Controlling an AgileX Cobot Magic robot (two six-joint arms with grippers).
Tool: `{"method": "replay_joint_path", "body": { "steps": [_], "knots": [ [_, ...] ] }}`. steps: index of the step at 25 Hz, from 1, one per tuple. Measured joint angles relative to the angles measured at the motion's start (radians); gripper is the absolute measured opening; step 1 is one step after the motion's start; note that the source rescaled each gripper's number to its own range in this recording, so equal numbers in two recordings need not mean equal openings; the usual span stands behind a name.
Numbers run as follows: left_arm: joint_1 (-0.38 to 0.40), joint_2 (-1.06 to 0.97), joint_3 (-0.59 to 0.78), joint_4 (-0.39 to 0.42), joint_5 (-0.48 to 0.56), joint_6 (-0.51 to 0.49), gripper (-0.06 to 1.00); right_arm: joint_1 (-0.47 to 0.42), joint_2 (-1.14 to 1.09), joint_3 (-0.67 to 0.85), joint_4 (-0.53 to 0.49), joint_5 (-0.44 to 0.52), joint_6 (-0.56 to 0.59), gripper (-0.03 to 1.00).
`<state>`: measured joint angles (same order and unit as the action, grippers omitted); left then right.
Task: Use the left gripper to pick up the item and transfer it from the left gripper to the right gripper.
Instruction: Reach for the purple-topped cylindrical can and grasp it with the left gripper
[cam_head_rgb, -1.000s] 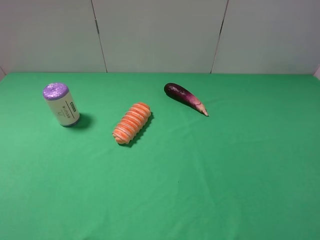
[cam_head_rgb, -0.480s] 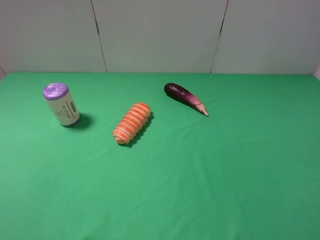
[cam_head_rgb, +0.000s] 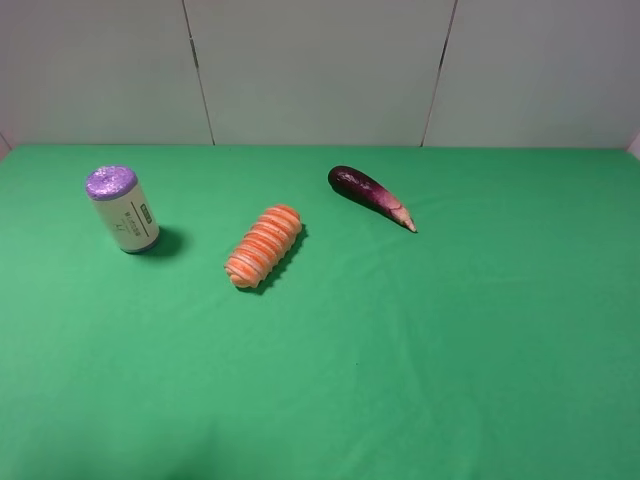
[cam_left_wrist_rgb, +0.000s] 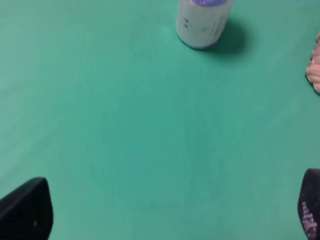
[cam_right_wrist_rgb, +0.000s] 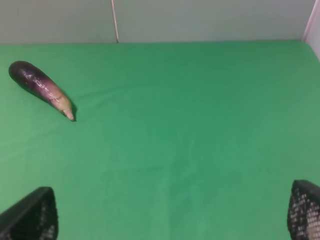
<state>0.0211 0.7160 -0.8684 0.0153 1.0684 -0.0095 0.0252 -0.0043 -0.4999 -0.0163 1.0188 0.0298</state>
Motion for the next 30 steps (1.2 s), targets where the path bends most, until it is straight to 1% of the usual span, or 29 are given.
{"method": "replay_joint_path", "body": {
  "steps": [3, 8, 14, 27, 30],
  "knots": [
    [0.0, 0.115, -0.066, -0.005, 0.001, 0.0, 0.99, 0.0, 0.0, 0.0, 0.0, 0.0, 0.0, 1.0],
    [0.0, 0.311, -0.176, -0.036, 0.016, 0.0, 1.0, 0.0, 0.0, 0.0, 0.0, 0.0, 0.0, 1.0],
    [0.0, 0.5, -0.273, -0.07, 0.024, 0.0, 1.0, 0.0, 0.0, 0.0, 0.0, 0.0, 0.0, 1.0],
    [0.0, 0.826, -0.414, -0.072, 0.02, 0.0, 1.0, 0.0, 0.0, 0.0, 0.0, 0.0, 0.0, 1.0],
    [-0.02, 0.903, -0.464, -0.047, 0.017, 0.0, 1.0, 0.0, 0.0, 0.0, 0.0, 0.0, 0.0, 1.0]
  ]
}}
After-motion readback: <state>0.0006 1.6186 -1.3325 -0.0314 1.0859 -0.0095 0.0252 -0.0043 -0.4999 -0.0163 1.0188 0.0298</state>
